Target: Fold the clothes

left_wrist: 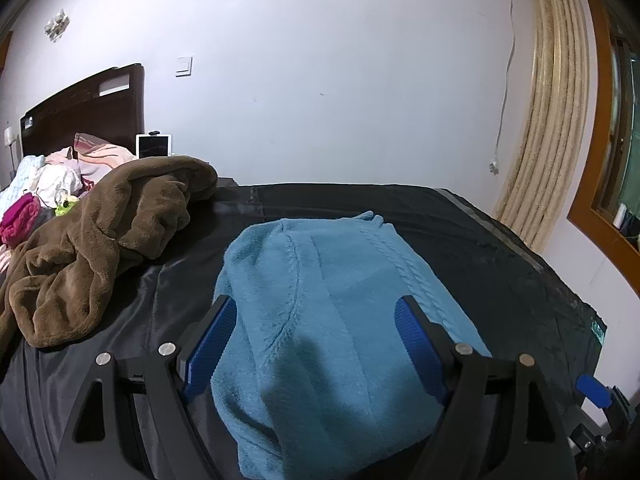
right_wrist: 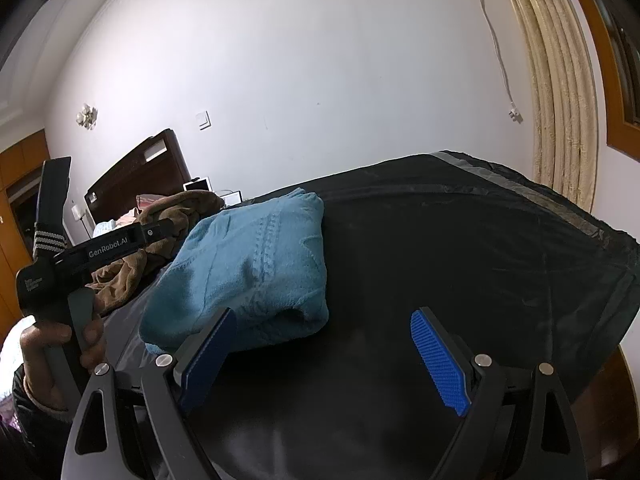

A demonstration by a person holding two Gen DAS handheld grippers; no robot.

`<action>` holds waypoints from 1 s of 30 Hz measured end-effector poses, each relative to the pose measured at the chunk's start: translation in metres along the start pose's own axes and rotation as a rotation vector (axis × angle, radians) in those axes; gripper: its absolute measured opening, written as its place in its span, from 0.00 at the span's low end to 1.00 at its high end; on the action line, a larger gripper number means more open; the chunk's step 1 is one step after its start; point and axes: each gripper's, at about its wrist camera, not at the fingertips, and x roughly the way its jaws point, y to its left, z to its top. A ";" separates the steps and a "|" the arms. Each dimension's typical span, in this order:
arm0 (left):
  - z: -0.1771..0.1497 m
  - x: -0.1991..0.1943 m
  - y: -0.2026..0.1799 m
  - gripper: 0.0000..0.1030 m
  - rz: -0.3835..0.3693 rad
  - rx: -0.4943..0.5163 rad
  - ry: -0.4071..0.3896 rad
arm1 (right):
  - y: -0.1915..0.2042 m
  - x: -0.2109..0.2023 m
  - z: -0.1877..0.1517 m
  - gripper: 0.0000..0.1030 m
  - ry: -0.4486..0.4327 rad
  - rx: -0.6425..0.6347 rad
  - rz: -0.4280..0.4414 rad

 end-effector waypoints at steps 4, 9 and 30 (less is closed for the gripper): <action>-0.001 0.001 -0.002 0.82 -0.008 0.011 0.006 | 0.001 0.001 0.000 0.88 0.004 -0.002 -0.001; -0.003 0.000 -0.006 0.82 -0.021 0.029 0.014 | 0.003 0.004 0.000 0.88 0.013 -0.006 -0.001; -0.019 -0.012 -0.006 0.90 0.028 0.043 0.050 | 0.007 0.008 -0.004 0.88 0.056 -0.018 0.011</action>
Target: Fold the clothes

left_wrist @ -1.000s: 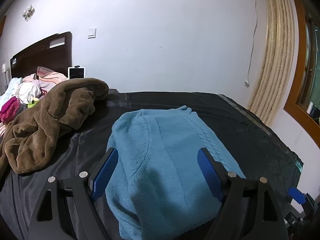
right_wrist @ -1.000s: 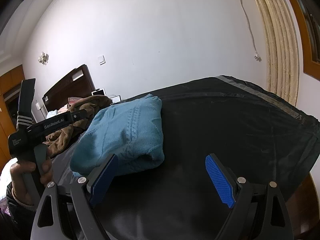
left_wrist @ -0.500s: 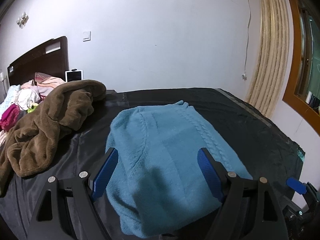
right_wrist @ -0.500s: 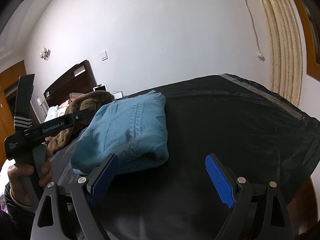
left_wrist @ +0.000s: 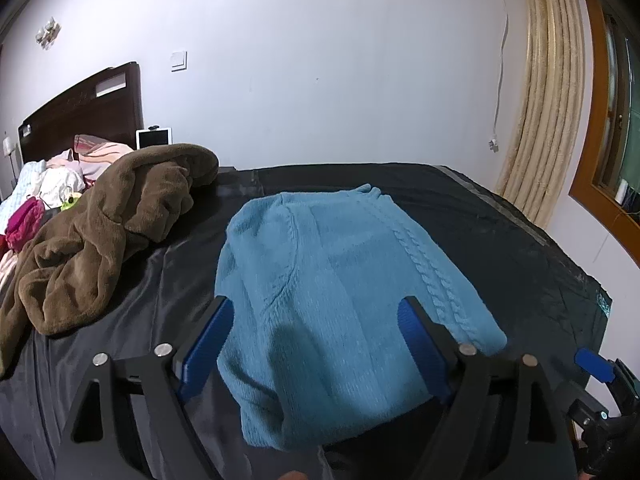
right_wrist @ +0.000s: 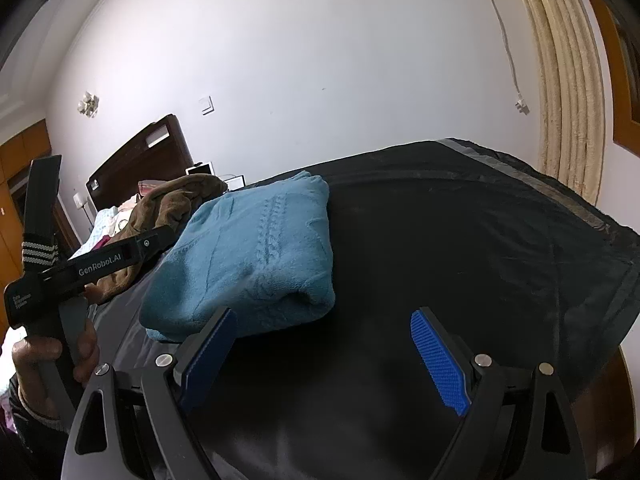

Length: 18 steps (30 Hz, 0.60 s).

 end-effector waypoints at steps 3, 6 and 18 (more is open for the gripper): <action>0.000 -0.009 0.000 1.00 0.008 -0.001 -0.023 | 0.006 -0.001 0.001 0.88 0.005 -0.023 0.001; 0.001 -0.021 0.000 1.00 0.013 0.010 -0.040 | 0.015 -0.004 0.004 0.88 -0.003 -0.063 -0.008; -0.006 -0.024 0.010 1.00 0.122 0.007 -0.024 | 0.041 -0.001 0.016 0.88 -0.015 -0.148 0.008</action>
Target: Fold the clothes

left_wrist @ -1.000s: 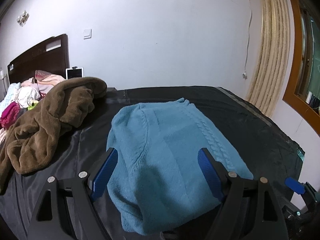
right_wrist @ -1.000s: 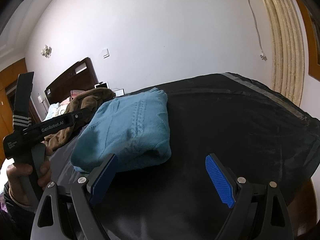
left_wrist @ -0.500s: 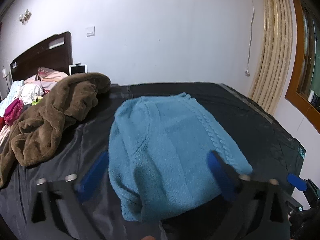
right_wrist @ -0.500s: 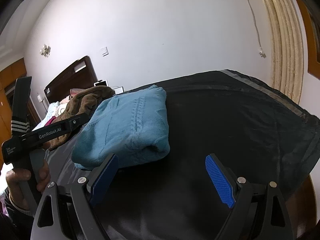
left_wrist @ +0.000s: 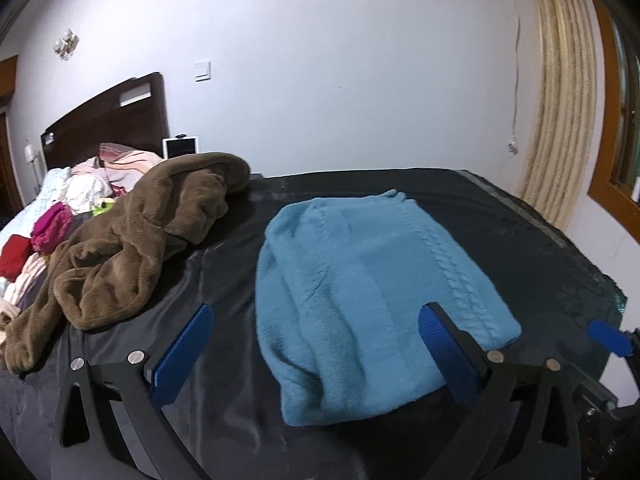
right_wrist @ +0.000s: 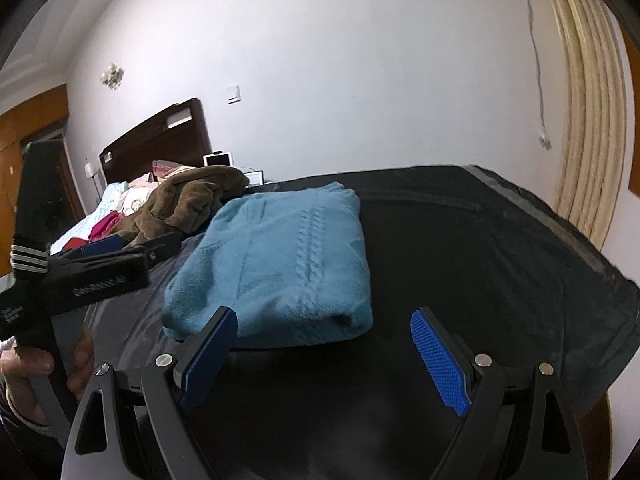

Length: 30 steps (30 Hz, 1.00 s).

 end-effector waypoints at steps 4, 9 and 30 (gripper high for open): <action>-0.003 0.001 0.003 1.00 0.055 -0.001 0.011 | 0.005 0.001 0.004 0.88 -0.004 -0.022 -0.018; -0.004 0.000 0.006 1.00 0.057 0.000 0.021 | 0.004 0.002 0.010 0.88 -0.008 -0.016 -0.028; -0.008 0.004 -0.009 1.00 0.019 0.035 0.053 | 0.004 -0.013 0.019 0.88 -0.061 -0.015 -0.039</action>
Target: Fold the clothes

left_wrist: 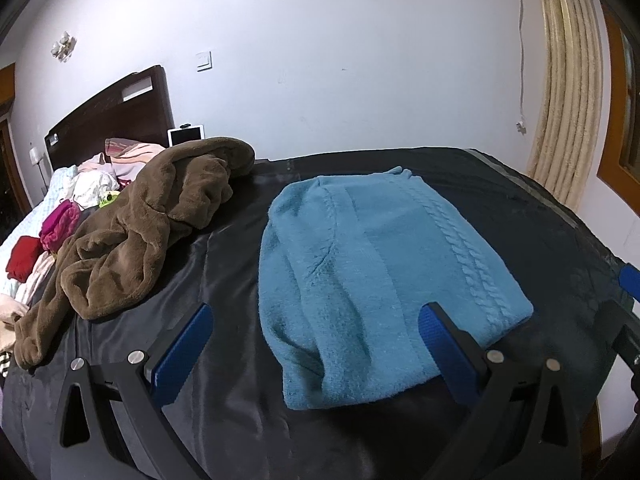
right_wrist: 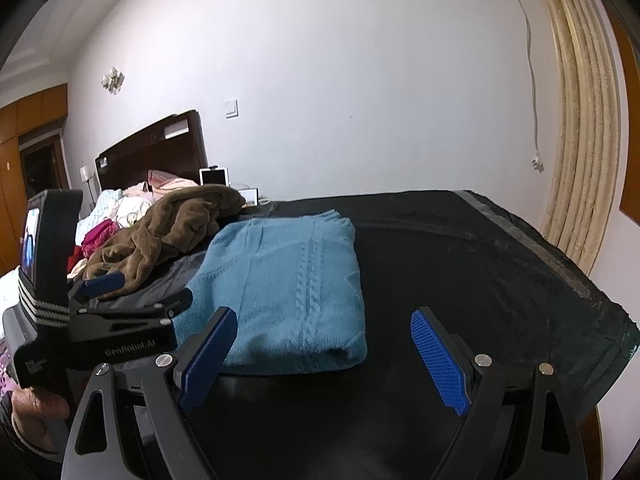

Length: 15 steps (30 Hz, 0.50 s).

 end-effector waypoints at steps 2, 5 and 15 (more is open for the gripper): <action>-0.001 0.000 0.000 1.00 -0.002 0.001 0.002 | 0.000 0.001 -0.001 0.88 0.005 0.003 0.001; -0.002 0.001 -0.001 1.00 -0.005 0.002 0.007 | 0.000 0.007 -0.006 0.88 0.029 0.008 0.004; -0.002 0.003 -0.002 1.00 -0.008 0.007 0.011 | -0.003 0.011 -0.011 0.88 0.041 0.020 0.003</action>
